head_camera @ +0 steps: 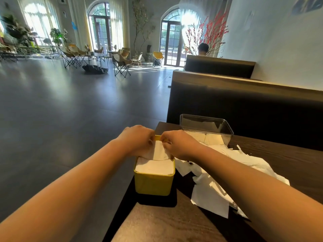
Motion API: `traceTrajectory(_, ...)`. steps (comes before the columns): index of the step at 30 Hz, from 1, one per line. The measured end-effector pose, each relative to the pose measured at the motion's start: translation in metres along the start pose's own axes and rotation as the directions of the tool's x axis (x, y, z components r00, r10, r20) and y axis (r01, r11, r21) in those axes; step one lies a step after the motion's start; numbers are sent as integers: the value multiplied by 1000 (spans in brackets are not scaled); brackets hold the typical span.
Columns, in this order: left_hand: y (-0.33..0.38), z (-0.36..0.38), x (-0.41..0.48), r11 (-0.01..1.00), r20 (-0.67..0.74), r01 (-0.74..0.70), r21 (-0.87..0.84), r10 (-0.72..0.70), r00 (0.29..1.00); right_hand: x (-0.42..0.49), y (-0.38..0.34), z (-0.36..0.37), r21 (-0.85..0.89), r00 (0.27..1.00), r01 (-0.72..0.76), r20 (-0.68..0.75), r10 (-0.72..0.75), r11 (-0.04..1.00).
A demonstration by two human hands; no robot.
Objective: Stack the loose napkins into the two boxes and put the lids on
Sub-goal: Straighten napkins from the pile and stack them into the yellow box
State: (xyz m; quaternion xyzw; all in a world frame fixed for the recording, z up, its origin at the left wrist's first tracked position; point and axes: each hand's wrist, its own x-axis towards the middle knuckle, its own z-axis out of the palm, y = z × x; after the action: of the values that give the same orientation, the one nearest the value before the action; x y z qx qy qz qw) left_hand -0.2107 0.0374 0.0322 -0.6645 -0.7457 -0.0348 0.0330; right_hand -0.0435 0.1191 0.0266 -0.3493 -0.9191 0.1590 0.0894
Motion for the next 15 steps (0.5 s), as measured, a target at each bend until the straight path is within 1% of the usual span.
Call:
traceTrajectory(3, 1, 3, -2, 997, -127, -17, 77, 27, 992, -4, -2, -2, -162, 986, 41, -151, -66, 986)
traceTrajectory(4, 2, 2, -3, 995, -172, -21, 102, 39, 984, -8, -3, -6, -202, 974, 79, -194, -119, 976)
traceTrajectory(5, 3, 1, -5, 992, -201, -47, 115, 69, 977, -12, -4, -10, -234, 960, 140, -207, -190, 962)
traceTrajectory(6, 3, -1, -7, 989, -201, -98, 113, 120, 972, -16, -4, -13, -269, 949, 210, -176, -262, 940)
traceTrajectory(7, 2, -2, -8, 983, -174, -164, 84, 177, 969, -20, -4, -17, -313, 944, 265, -107, -311, 912)
traceTrajectory(8, 3, -3, -8, 975, -116, -218, 43, 221, 968, -24, -3, -20, -366, 948, 289, -16, -317, 885)
traceTrajectory(10, 2, -4, -8, 962, 7, -273, 14, 273, 962, -27, 3, -23, -440, 963, 270, 135, -234, 857)
traceTrajectory(11, 1, -4, -9, 959, 46, -283, 30, 282, 958, -27, 7, -23, -444, 965, 253, 178, -192, 859)
traceTrajectory(13, 0, -4, -10, 964, 91, -265, 37, 261, 961, -28, 11, -22, -440, 963, 241, 217, -157, 865)
traceTrajectory(15, -2, -3, -9, 970, 101, -239, 38, 235, 967, -28, 12, -21, -445, 961, 246, 228, -156, 861)
